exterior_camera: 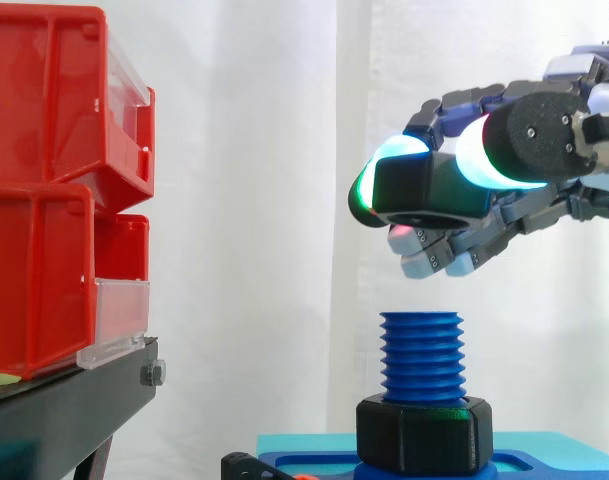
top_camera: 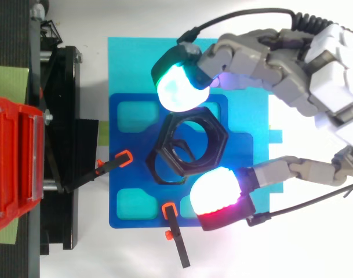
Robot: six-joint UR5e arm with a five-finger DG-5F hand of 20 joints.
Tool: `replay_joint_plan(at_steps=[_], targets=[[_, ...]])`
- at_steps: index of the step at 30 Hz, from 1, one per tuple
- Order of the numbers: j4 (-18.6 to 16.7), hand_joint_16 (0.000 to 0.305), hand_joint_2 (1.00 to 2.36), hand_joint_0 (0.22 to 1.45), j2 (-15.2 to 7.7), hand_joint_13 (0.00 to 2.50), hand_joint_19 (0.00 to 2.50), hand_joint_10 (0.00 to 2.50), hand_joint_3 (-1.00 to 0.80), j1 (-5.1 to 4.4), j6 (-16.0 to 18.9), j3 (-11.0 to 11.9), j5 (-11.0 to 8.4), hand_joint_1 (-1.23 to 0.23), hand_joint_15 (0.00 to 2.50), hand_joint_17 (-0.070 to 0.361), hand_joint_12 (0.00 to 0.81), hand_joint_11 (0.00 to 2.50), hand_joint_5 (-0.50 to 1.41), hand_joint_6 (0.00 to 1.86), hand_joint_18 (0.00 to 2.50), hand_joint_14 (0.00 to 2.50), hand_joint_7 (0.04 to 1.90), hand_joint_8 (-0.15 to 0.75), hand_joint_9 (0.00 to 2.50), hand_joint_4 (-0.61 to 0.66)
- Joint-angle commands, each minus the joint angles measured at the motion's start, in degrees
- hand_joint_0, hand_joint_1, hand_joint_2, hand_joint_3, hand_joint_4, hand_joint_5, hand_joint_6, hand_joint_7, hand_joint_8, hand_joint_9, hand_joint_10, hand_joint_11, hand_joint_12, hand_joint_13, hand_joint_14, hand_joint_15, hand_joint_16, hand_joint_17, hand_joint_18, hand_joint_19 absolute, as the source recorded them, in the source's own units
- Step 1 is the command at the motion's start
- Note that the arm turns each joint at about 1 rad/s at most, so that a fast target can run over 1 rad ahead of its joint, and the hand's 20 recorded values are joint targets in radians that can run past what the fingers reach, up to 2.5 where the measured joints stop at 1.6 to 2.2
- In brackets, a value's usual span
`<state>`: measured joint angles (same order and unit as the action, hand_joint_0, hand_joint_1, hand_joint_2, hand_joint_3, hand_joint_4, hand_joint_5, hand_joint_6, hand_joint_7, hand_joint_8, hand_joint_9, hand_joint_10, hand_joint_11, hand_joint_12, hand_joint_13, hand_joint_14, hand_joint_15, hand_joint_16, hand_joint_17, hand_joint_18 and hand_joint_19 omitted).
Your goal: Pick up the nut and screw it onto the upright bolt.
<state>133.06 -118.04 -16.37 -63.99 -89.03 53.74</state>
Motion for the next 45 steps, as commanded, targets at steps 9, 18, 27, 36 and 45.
replay_joint_plan(at_steps=[9,18,27,36,45], targets=[[-0.52,0.052,1.00,0.59,-1.22,0.83,0.49,0.00,-0.50,0.11,0.36,0.35,-0.04,-0.69,0.07,0.118,0.403,0.10,-0.14,0.50,0.75,0.00,1.38,0.341,0.76,0.26],[-0.34,0.052,1.00,0.59,-1.49,0.84,0.54,0.00,-0.50,-0.42,0.53,0.26,-0.22,-0.69,0.08,0.118,0.404,0.09,-0.14,0.50,0.80,0.00,1.38,0.343,0.77,0.26],[-0.34,0.054,1.00,0.59,-1.57,0.84,0.58,0.00,-0.50,-0.86,0.44,0.35,-0.31,-0.69,0.07,0.122,0.410,0.10,-0.14,0.50,0.86,0.00,1.38,0.344,0.77,0.26],[-0.61,0.056,1.00,0.59,-2.54,0.84,0.54,0.00,-0.50,-1.12,0.62,0.35,-0.22,-0.69,0.07,0.126,0.406,0.10,-0.14,0.50,0.85,0.00,1.38,0.346,0.77,0.26],[0.01,0.060,1.00,0.59,-2.54,0.83,0.23,0.00,-0.50,-1.30,0.88,0.26,-0.31,-0.69,0.06,0.134,0.407,0.10,-0.14,0.50,0.74,0.00,1.38,0.347,0.77,0.27]])
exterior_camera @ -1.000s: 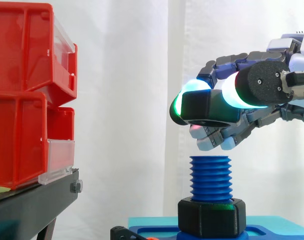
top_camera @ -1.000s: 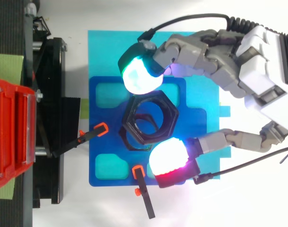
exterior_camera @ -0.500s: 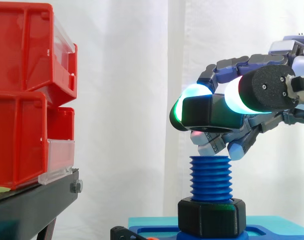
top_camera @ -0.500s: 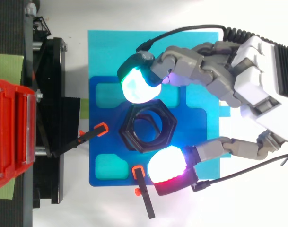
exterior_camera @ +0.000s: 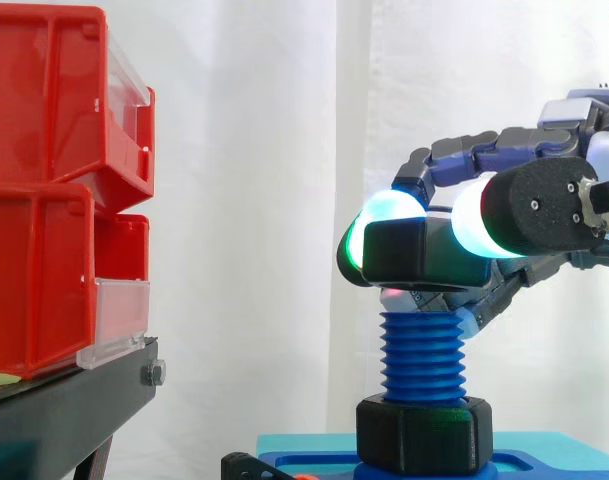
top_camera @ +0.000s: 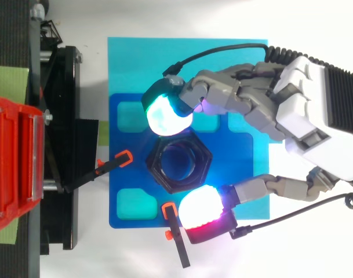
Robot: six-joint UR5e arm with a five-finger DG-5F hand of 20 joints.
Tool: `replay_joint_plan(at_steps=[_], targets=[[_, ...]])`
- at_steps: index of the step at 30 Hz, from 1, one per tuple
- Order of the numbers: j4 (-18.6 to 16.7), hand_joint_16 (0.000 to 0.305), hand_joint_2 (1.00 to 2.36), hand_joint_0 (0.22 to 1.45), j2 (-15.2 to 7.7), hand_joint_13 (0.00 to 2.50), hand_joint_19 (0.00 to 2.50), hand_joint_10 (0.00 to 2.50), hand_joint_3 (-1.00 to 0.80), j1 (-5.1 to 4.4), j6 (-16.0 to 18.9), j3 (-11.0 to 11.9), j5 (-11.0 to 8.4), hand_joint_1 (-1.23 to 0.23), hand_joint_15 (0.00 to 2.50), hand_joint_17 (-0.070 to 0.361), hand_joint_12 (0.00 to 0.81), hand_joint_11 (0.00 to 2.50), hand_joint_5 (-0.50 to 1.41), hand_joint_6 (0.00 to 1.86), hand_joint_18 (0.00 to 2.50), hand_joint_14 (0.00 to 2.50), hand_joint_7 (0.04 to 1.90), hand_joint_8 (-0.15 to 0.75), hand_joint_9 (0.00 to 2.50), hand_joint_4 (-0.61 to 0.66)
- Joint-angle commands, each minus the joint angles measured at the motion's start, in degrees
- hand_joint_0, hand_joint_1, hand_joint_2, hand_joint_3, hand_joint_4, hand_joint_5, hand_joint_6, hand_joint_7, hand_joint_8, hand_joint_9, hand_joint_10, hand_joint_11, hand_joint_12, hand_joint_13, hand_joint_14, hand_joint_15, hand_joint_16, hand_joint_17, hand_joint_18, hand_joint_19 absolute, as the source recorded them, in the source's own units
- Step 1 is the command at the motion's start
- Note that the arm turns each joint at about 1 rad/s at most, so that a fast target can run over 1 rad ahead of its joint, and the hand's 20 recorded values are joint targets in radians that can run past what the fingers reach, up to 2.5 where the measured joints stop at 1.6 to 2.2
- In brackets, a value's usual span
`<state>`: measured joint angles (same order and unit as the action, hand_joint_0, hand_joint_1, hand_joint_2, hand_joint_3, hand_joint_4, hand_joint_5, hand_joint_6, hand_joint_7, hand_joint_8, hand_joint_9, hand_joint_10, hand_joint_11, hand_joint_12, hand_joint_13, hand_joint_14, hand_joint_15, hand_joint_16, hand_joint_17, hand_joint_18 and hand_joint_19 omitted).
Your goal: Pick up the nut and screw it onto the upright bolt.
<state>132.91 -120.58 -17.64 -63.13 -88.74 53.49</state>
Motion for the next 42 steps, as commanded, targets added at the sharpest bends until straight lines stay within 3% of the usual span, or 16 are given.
replay_joint_plan(at_steps=[1,3,5,8,42], targets=[[0.07,0.059,1.00,0.59,-0.09,0.83,0.31,0.00,-0.50,-0.11,-0.07,-0.03,-0.05,-0.69,0.07,0.134,0.407,0.09,-0.14,0.50,0.77,0.00,1.38,0.345,0.77,0.27],[0.33,0.058,1.00,0.60,0.00,0.84,0.39,0.00,-0.50,-0.11,-0.07,-0.03,-0.05,-0.69,0.06,0.131,0.407,0.09,-0.14,0.50,0.80,0.00,1.38,0.347,0.77,0.27],[0.86,0.059,1.00,0.59,-0.09,0.84,0.16,0.01,-0.50,0.15,0.02,-0.03,0.13,-0.69,0.06,0.134,0.408,0.09,-0.14,0.50,0.74,0.00,1.38,0.346,0.77,0.27],[0.60,0.060,1.00,0.59,0.00,0.84,0.07,0.00,-0.50,0.15,-0.07,-0.03,0.13,-0.69,0.06,0.136,0.407,0.09,-0.14,0.50,0.72,0.00,1.38,0.348,0.77,0.26],[0.60,0.060,1.00,0.59,-0.09,0.81,0.20,0.00,-0.50,-0.20,-0.59,-0.03,-0.14,-0.69,0.06,0.135,0.414,0.09,-0.14,0.50,0.75,0.00,1.38,0.345,0.78,0.26]])
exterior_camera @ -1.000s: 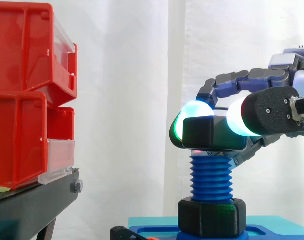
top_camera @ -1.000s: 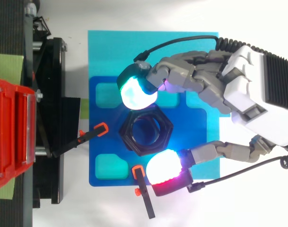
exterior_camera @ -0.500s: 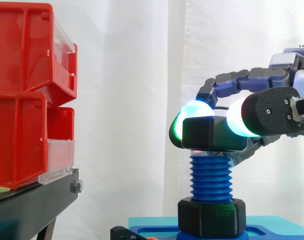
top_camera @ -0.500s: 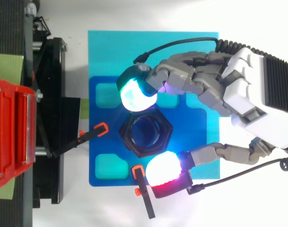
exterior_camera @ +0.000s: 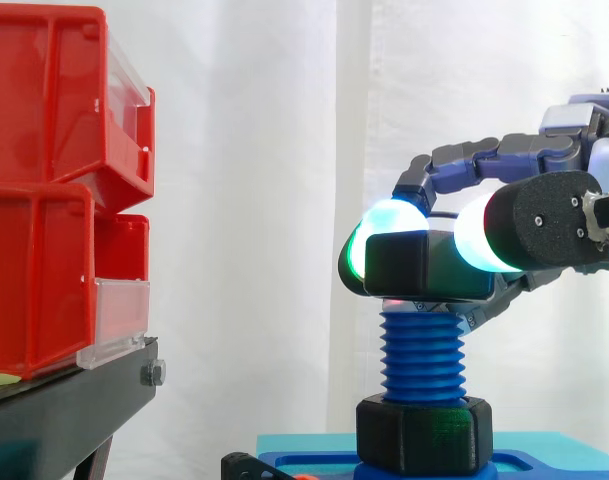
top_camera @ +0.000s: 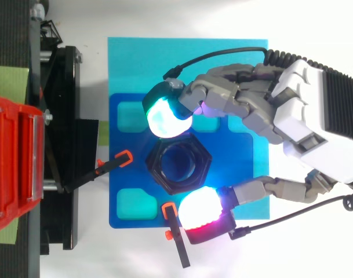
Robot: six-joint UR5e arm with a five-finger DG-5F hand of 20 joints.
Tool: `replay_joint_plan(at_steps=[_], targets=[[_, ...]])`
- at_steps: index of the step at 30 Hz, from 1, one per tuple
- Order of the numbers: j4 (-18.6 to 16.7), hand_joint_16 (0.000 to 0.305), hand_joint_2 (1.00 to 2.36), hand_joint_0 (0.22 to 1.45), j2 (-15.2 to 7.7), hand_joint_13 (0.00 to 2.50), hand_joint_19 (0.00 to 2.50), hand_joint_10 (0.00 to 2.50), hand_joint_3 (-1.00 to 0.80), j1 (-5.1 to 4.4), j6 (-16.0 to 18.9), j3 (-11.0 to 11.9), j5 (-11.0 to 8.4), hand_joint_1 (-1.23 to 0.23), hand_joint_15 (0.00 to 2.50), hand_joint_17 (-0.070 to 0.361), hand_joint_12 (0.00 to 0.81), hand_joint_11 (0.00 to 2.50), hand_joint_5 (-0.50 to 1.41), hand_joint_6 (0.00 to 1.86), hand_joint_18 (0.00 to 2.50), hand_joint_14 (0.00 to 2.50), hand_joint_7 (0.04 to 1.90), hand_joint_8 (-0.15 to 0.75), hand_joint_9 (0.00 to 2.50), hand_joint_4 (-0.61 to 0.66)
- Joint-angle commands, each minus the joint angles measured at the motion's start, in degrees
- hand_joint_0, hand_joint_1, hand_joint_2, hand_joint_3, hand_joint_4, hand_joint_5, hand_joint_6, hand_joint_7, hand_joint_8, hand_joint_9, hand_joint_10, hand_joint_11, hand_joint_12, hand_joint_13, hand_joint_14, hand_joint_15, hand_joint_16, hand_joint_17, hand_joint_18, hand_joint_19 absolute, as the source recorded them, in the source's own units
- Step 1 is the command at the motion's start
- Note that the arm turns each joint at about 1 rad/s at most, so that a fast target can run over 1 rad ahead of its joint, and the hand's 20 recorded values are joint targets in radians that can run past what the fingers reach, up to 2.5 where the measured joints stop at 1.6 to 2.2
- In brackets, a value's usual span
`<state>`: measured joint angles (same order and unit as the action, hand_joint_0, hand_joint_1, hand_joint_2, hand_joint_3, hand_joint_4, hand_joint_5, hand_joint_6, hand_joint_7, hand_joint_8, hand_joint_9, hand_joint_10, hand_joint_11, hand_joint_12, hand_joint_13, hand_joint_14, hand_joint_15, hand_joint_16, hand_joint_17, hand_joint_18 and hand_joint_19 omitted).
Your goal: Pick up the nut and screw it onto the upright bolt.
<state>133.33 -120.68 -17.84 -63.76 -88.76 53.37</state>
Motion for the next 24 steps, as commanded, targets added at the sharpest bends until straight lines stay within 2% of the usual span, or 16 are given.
replay_joint_plan(at_steps=[1,7,15,24], targets=[[0.35,0.059,1.00,0.59,0.01,0.81,0.22,0.00,-0.50,0.00,0.04,-0.01,-0.02,-0.69,0.07,0.133,0.415,0.09,-0.14,0.50,0.76,0.00,1.38,0.346,0.78,0.27],[0.61,0.059,1.00,0.59,-0.08,0.82,0.56,0.00,-0.50,0.00,0.04,0.07,-0.02,-0.69,0.07,0.132,0.411,0.10,-0.14,0.50,0.88,0.00,1.37,0.344,0.78,0.26],[0.88,0.059,1.00,0.59,0.01,0.82,0.54,0.00,-0.50,0.53,0.04,-0.01,0.24,-0.69,0.07,0.132,0.409,0.10,-0.14,0.50,0.83,0.00,1.38,0.342,0.78,0.26],[0.70,0.061,1.00,0.59,-0.08,0.81,0.52,0.00,-0.50,0.35,-0.31,-0.01,0.07,-0.69,0.07,0.137,0.407,0.09,-0.14,0.50,0.84,0.00,1.37,0.345,0.78,0.26]])
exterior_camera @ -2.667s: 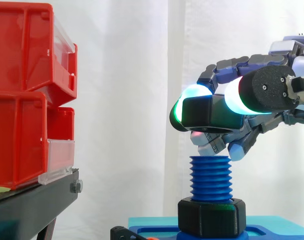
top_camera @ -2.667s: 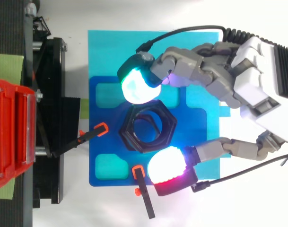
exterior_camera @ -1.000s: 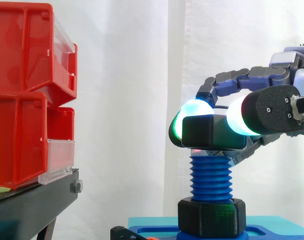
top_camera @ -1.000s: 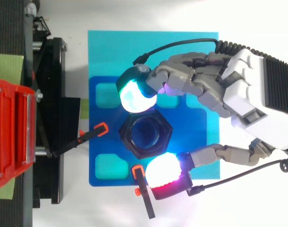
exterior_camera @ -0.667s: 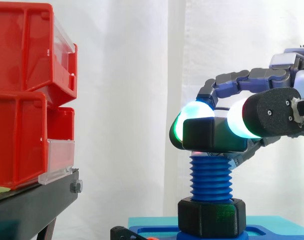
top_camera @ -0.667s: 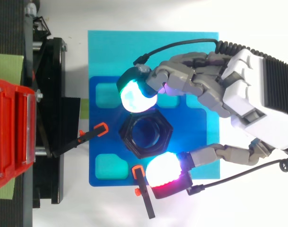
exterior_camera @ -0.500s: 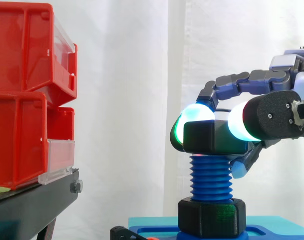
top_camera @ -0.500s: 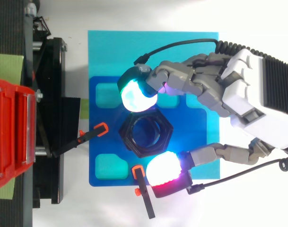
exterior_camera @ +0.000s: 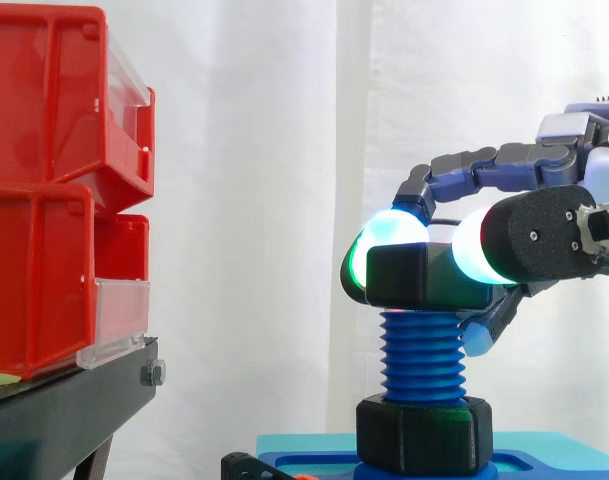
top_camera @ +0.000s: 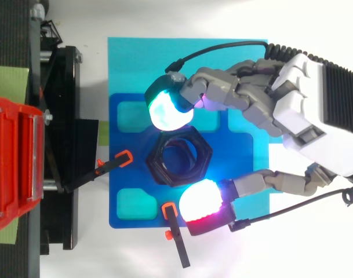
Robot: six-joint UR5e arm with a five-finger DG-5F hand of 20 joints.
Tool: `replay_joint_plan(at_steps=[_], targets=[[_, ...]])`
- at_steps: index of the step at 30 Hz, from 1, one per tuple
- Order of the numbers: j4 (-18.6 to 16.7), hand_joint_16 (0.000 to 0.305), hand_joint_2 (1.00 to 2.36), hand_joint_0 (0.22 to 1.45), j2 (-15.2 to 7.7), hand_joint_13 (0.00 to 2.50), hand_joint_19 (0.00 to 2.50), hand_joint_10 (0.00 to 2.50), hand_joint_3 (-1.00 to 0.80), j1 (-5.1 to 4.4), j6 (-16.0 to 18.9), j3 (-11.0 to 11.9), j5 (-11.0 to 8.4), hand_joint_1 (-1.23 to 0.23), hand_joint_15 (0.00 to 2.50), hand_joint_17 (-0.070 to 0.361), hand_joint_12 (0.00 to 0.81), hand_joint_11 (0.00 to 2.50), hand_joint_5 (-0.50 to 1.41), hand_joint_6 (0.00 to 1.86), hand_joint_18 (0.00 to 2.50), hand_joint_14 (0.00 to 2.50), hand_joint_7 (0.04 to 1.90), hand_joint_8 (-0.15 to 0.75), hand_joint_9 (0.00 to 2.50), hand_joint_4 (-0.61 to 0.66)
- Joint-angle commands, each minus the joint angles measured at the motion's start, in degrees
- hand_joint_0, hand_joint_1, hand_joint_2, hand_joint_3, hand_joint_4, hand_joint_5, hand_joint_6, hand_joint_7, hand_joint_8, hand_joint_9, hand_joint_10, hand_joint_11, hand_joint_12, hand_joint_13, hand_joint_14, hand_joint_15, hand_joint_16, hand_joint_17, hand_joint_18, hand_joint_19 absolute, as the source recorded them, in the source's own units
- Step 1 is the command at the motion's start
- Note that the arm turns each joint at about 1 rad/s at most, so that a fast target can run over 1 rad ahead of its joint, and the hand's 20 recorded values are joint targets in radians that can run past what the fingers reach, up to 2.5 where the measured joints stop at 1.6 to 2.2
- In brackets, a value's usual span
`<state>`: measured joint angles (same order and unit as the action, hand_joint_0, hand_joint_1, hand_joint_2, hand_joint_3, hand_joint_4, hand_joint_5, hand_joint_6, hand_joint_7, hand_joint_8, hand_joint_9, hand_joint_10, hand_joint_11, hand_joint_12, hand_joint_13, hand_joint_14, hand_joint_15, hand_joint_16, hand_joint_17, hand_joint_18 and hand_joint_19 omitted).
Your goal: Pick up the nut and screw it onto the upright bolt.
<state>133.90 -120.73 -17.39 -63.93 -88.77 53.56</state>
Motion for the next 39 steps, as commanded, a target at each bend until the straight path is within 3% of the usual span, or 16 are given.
replay_joint_plan(at_steps=[1,5,9,12,16,19,22,25,29,39], targets=[[0.13,0.061,1.00,0.59,0.06,0.81,0.52,0.00,-0.50,-0.10,-0.14,0.00,-0.12,-0.69,0.07,0.137,0.406,0.10,-0.14,0.50,0.84,0.00,1.37,0.345,0.78,0.27],[0.04,0.062,1.00,0.59,0.06,0.81,0.49,0.00,-0.50,-0.10,-0.14,0.00,-0.12,-0.69,0.06,0.140,0.407,0.10,-0.14,0.50,0.84,0.00,1.37,0.344,0.78,0.27],[0.04,0.066,1.00,0.59,-0.03,0.81,0.00,0.00,-0.50,-0.19,-0.14,0.00,-0.12,-0.69,0.06,0.148,0.408,0.10,-0.14,0.50,0.68,0.00,1.37,0.343,0.77,0.26],[0.04,0.066,1.00,0.59,-0.21,0.81,0.00,0.00,-0.50,-0.36,-0.31,0.00,-0.21,-0.69,0.05,0.148,0.407,0.11,-0.14,0.50,0.61,0.00,1.37,0.344,0.78,0.27],[-1.45,0.068,1.00,0.59,-3.55,0.81,0.00,0.00,-0.50,-0.10,1.53,0.35,-0.12,-0.69,0.05,0.153,0.410,0.10,-0.14,0.50,0.60,0.00,1.38,0.347,0.78,0.27],[-2.51,0.069,1.00,0.59,-3.55,0.80,0.09,0.01,-0.50,-0.01,3.82,0.44,-0.21,-0.69,0.05,0.156,0.409,0.10,-0.14,0.50,0.69,0.00,1.38,0.348,0.78,0.27],[-1.63,0.069,1.00,0.59,-3.55,0.79,0.17,0.00,-0.50,-0.10,3.99,0.97,-0.03,-0.69,0.04,0.155,0.407,0.10,-0.14,0.50,0.69,0.00,1.37,0.347,0.78,0.26],[-0.05,0.070,1.00,0.59,-3.55,0.79,0.00,0.00,-0.50,0.16,4.08,1.14,0.15,-0.69,0.04,0.157,0.407,0.09,-0.14,0.50,0.63,0.00,1.37,0.345,0.78,0.27],[-0.49,0.070,1.00,0.59,-3.55,0.79,0.00,0.00,-0.50,0.16,4.08,1.14,0.15,-0.69,0.03,0.158,0.407,0.09,-0.14,0.50,0.51,0.00,1.37,0.346,0.77,0.27],[0.92,0.071,1.00,0.59,-3.46,0.79,0.00,0.00,-0.50,0.08,4.08,2.37,0.15,-0.73,0.03,0.161,0.412,0.09,-0.14,0.50,0.50,0.00,1.37,0.347,0.77,0.27]])
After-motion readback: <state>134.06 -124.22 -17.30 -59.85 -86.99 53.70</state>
